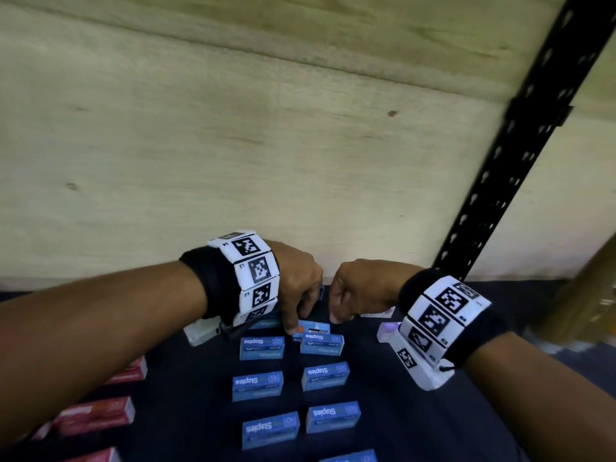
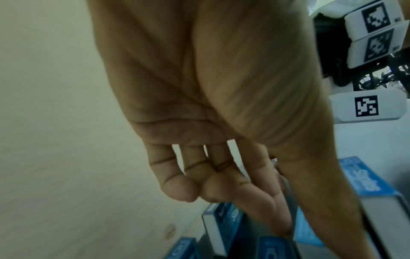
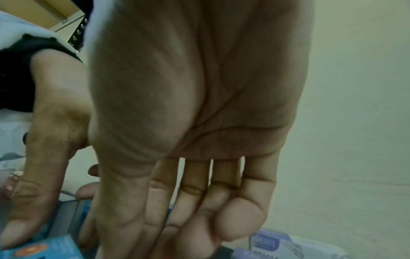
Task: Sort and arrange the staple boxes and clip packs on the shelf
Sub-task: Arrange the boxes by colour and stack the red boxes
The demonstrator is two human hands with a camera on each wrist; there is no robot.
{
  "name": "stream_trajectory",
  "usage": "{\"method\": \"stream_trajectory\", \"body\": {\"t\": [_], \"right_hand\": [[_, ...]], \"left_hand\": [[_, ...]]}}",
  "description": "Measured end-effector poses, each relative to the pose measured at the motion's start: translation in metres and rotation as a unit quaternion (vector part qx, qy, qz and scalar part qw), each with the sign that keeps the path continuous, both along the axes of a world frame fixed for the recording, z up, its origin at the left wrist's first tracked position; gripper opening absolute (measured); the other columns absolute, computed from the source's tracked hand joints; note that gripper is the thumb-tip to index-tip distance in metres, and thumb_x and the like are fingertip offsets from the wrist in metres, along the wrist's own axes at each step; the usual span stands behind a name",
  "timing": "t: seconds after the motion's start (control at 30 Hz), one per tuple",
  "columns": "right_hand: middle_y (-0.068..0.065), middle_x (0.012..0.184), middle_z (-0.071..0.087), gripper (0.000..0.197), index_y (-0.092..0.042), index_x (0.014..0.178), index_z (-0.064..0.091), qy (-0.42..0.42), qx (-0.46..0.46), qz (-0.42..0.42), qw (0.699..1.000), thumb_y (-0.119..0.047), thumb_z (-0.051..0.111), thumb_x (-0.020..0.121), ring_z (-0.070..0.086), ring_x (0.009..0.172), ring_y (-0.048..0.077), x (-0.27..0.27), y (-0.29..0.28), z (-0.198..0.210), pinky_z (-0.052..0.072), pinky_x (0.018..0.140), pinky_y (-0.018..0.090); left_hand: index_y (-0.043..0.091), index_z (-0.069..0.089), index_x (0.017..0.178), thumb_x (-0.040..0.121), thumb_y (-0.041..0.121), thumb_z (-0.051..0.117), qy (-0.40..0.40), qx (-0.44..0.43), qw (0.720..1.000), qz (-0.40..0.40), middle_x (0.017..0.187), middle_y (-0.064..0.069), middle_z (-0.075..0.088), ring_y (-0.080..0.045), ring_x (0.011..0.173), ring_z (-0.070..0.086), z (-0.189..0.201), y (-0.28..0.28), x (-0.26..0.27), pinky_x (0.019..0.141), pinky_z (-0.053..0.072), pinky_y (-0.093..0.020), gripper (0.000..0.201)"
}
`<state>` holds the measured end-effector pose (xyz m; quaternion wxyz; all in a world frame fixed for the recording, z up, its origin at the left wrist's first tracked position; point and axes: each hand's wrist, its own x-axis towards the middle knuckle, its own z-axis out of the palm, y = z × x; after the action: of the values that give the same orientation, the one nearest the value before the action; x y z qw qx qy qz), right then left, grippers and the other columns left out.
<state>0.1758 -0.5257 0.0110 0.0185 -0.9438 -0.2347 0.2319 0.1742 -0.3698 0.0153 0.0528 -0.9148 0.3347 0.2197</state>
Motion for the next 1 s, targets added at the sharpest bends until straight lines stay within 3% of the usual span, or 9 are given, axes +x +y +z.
{"method": "stream_trajectory", "body": {"t": [0.13, 0.43, 0.6, 0.8, 0.9, 1.0], "right_hand": [[-0.006, 0.089, 0.076, 0.012, -0.024, 0.094, 0.078, -0.004, 0.001, -0.004, 1.0, -0.031, 0.072, 0.088, 0.068, 0.087, 0.009, 0.0, -0.004, -0.001, 0.05, 0.076, 0.021], [-0.006, 0.096, 0.075, 0.015, -0.023, 0.101, 0.077, -0.023, -0.003, -0.004, 1.0, -0.03, 0.069, 0.09, 0.063, 0.082, 0.008, 0.002, -0.005, 0.0, 0.044, 0.065, 0.017], [-0.011, 0.098, 0.07, 0.029, -0.025, 0.115, 0.069, -0.017, 0.007, 0.005, 1.0, -0.036, 0.072, 0.088, 0.06, 0.078, 0.004, 0.001, -0.002, 0.004, 0.043, 0.072, 0.021], [-0.013, 0.096, 0.065, 0.048, -0.028, 0.119, 0.063, -0.037, 0.008, 0.02, 0.999, -0.041, 0.082, 0.077, 0.058, 0.075, 0.002, -0.004, 0.002, 0.009, 0.043, 0.068, 0.021], [-0.013, 0.097, 0.065, 0.043, -0.027, 0.119, 0.065, -0.067, 0.006, 0.031, 0.997, -0.04, 0.078, 0.081, 0.058, 0.074, 0.002, -0.008, 0.004, 0.008, 0.044, 0.067, 0.02], [-0.008, 0.096, 0.071, 0.025, -0.026, 0.113, 0.07, -0.072, 0.004, 0.042, 0.996, -0.037, 0.068, 0.09, 0.065, 0.084, 0.013, -0.01, 0.004, 0.009, 0.053, 0.081, 0.029]], "left_hand": [[0.017, 0.076, 0.102, 0.075, 0.036, 0.083, 0.037, -0.007, 0.999, 0.007, 0.069, 0.014, 0.063, 0.001, 0.062, 0.053, -0.002, 0.0, 0.002, 0.057, 0.041, -0.016, 0.034], [0.017, 0.074, 0.105, 0.08, 0.034, 0.078, -0.01, 0.011, 0.999, 0.035, 0.084, 0.006, 0.065, -0.006, 0.07, 0.054, -0.002, 0.0, 0.0, 0.059, 0.043, -0.021, 0.031], [0.018, 0.073, 0.105, 0.081, 0.037, 0.076, -0.032, -0.013, 0.998, 0.062, 0.087, 0.006, 0.068, -0.013, 0.079, 0.06, 0.003, 0.006, 0.002, 0.074, 0.052, -0.03, 0.03], [0.02, 0.067, 0.115, 0.09, 0.04, 0.066, -0.011, -0.029, 0.995, 0.095, 0.089, 0.009, 0.063, -0.01, 0.08, 0.056, 0.012, 0.01, -0.002, 0.074, 0.046, -0.024, 0.033], [0.019, 0.066, 0.12, 0.095, 0.039, 0.06, 0.01, -0.023, 0.996, 0.091, 0.098, 0.008, 0.064, -0.011, 0.088, 0.057, 0.014, 0.012, -0.005, 0.081, 0.045, -0.025, 0.033], [0.019, 0.066, 0.122, 0.098, 0.037, 0.054, 0.018, -0.021, 0.996, 0.084, 0.109, 0.006, 0.067, -0.012, 0.095, 0.058, 0.017, 0.016, -0.008, 0.084, 0.044, -0.026, 0.032]]}}
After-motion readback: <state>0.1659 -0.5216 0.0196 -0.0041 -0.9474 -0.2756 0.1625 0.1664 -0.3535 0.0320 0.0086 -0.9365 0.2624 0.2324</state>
